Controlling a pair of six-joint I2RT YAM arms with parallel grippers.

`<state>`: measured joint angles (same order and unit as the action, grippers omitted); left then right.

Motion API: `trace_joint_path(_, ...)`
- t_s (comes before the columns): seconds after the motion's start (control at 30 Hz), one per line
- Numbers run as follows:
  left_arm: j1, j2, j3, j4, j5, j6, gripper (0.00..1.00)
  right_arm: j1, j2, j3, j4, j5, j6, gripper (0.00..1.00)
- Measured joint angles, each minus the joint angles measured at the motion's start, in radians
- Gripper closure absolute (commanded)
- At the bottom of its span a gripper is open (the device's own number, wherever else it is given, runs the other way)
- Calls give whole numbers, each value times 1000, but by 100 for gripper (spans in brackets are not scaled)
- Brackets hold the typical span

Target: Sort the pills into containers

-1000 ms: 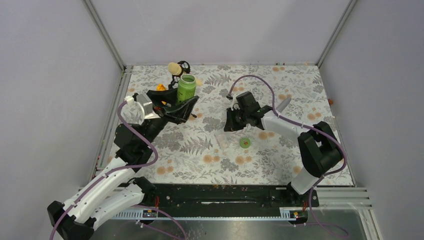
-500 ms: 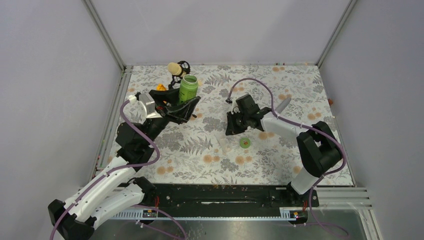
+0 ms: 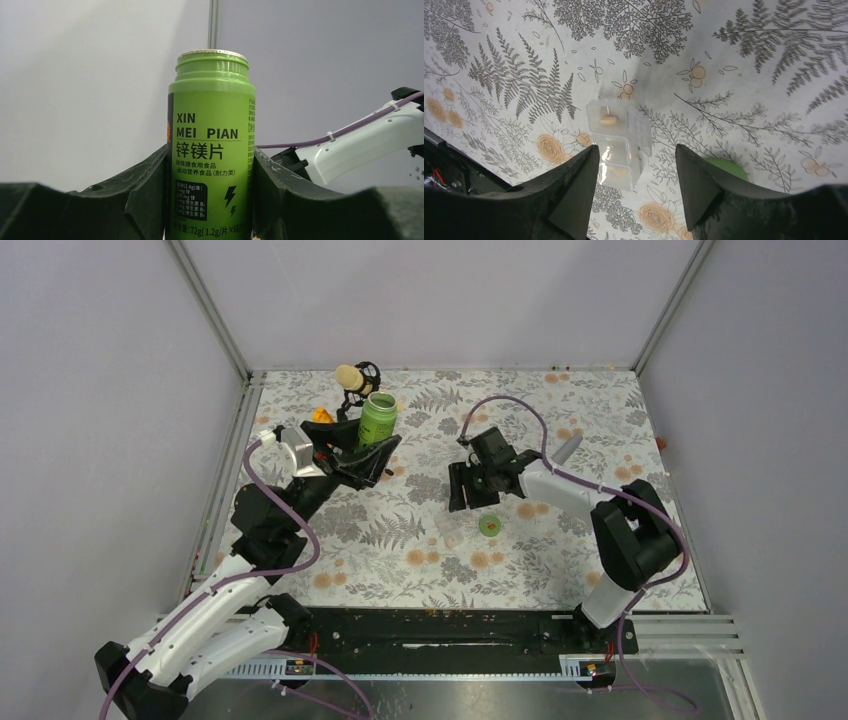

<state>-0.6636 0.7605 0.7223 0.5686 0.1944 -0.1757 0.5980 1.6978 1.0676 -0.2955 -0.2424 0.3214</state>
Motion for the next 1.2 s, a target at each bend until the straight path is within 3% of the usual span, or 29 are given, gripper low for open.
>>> trace_joint_path(0.43, 0, -2, -8, -2, 0, 1, 100, 2, -243, -123, -129, 338, 74, 20)
trace_joint_path(0.87, 0, -21, -48, -54, 0, -18, 100, 10, -126, -135, -186, 356, 78, 18)
trace_joint_path(1.2, 0, -26, -52, -60, 0, -31, 100, 19, -41, -99, -181, 353, 72, 25)
